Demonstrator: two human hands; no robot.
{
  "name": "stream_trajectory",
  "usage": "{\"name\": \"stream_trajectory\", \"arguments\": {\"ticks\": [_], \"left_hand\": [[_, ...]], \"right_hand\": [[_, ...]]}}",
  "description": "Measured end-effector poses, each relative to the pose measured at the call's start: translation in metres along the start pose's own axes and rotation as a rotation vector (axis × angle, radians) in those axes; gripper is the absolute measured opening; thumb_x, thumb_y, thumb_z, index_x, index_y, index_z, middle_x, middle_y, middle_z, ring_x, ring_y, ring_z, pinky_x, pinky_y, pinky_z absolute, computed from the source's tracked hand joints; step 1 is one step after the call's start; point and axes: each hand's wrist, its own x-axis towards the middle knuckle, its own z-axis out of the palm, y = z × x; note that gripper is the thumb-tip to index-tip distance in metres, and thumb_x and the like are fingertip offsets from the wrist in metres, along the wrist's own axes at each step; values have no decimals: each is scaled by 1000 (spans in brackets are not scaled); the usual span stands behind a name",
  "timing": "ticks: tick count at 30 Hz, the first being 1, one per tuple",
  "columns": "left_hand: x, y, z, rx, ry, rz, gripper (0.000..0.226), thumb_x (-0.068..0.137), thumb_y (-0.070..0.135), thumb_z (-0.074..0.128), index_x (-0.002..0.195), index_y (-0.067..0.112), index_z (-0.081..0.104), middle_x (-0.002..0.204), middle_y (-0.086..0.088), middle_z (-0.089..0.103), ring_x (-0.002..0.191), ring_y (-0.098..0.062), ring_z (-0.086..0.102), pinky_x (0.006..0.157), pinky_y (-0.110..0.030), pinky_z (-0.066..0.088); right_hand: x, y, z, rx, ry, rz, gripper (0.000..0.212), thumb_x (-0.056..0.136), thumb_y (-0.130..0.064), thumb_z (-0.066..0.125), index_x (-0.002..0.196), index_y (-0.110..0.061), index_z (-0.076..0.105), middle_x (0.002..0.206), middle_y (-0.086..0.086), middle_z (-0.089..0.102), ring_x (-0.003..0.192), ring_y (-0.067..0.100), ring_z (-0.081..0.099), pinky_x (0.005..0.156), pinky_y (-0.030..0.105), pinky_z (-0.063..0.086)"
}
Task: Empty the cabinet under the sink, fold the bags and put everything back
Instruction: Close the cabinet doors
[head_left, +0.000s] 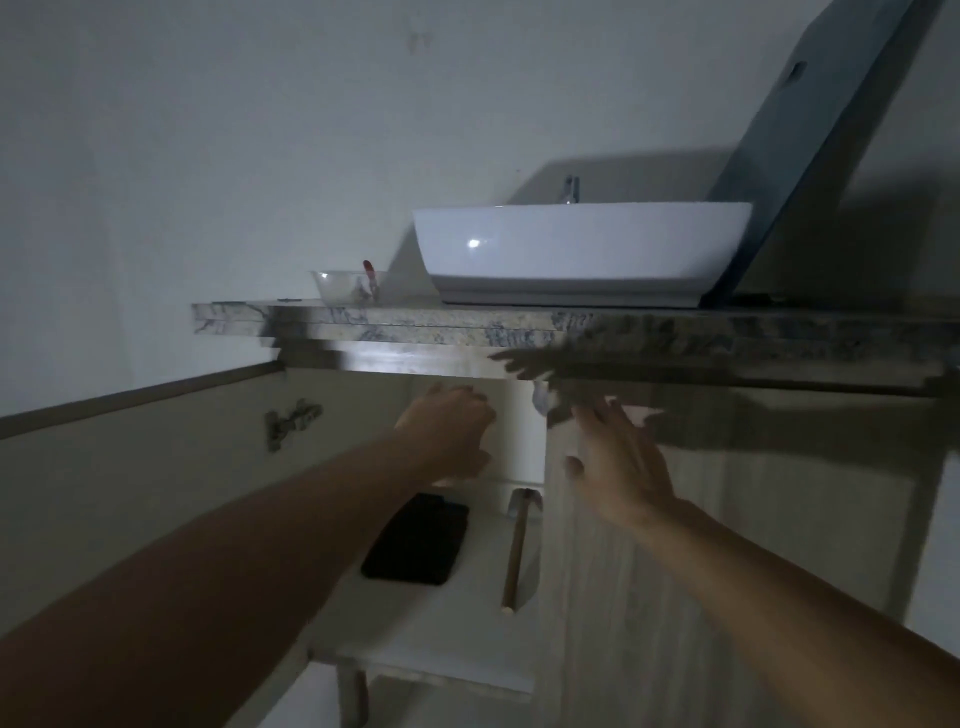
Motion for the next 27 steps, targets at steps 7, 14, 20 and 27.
{"name": "stream_trajectory", "arguments": {"ticks": [7,14,20,27], "left_hand": [[-91,-115,-33,92,-166,-341,47,86,46,59,127,25,57,129,-2,59,119,-23,56,94,-36,48],[-193,-223,-61,106,-216,-775,47,90,44,54,129,18,53,131,-7,56,119,-28,54,97,-38,47],[-229,-249,-69,-186,-290,-954,46,95,42,49,88,-2,59,94,-14,60,80,-29,54,70,-30,43],[-227,-229,-104,-882,-353,-921,37,84,0,36,106,-7,65,98,-25,69,77,-33,63,73,-39,54]], "right_hand": [[22,-133,13,403,-350,-179,65,89,-37,66,146,-20,41,147,5,47,134,24,45,108,38,42],[15,-273,27,571,-492,-417,65,88,-34,68,145,-16,42,148,5,47,127,21,53,103,31,42],[-3,-338,29,683,-568,-469,69,85,-40,69,146,-21,41,146,5,48,123,20,55,102,34,46],[-26,-316,1,730,-578,-468,82,77,-51,74,147,-26,37,144,-4,48,109,11,61,97,32,50]]}}
